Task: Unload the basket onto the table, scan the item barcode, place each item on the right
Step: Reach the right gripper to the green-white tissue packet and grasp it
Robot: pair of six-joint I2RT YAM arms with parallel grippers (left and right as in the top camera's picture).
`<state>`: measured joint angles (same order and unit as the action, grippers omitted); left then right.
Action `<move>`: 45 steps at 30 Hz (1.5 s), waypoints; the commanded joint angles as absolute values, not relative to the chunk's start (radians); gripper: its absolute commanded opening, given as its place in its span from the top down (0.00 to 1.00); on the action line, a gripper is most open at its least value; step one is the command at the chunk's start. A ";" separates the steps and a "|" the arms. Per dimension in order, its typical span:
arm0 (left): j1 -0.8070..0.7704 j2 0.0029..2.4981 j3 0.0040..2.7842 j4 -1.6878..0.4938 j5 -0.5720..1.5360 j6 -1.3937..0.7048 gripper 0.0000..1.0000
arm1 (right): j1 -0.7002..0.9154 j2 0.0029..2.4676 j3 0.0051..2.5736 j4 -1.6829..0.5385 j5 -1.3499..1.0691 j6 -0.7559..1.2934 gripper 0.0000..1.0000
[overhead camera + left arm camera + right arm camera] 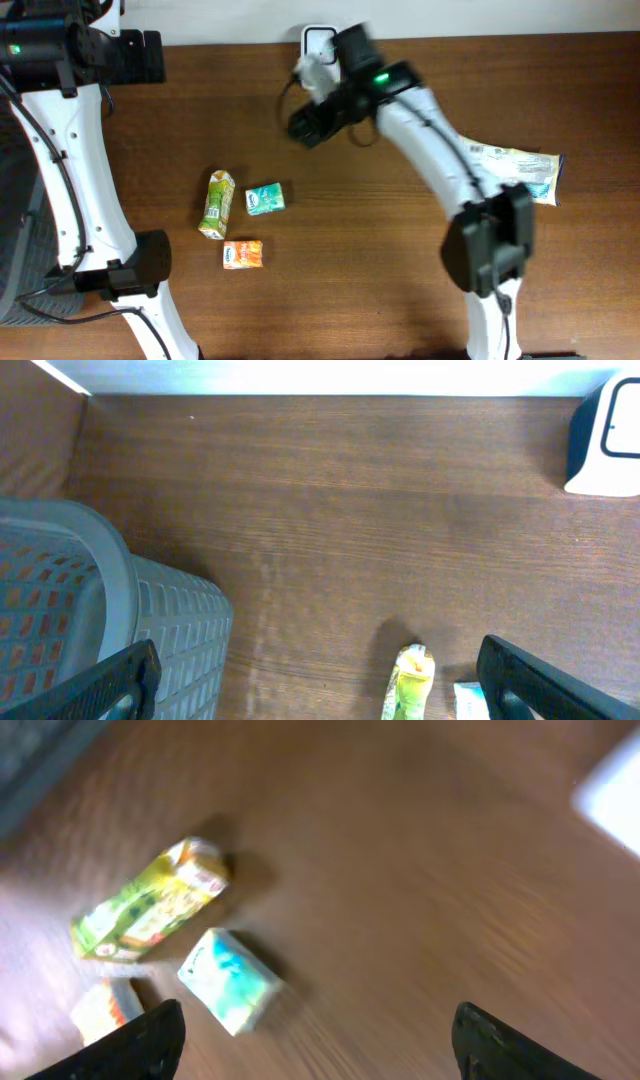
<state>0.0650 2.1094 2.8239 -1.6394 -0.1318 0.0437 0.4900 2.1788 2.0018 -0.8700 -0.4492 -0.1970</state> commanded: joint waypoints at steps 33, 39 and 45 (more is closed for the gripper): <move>0.067 2.098 2.832 -1.641 -0.136 0.038 0.01 | 0.606 2.386 1.998 -0.959 -0.289 -0.091 0.96; 0.067 2.098 2.832 -1.641 -0.136 0.038 0.01 | 0.516 2.332 1.998 -1.124 -0.097 0.285 0.96; 0.067 2.098 2.832 -1.641 -0.136 0.038 0.01 | 0.458 2.317 1.998 -1.300 -0.206 0.312 0.82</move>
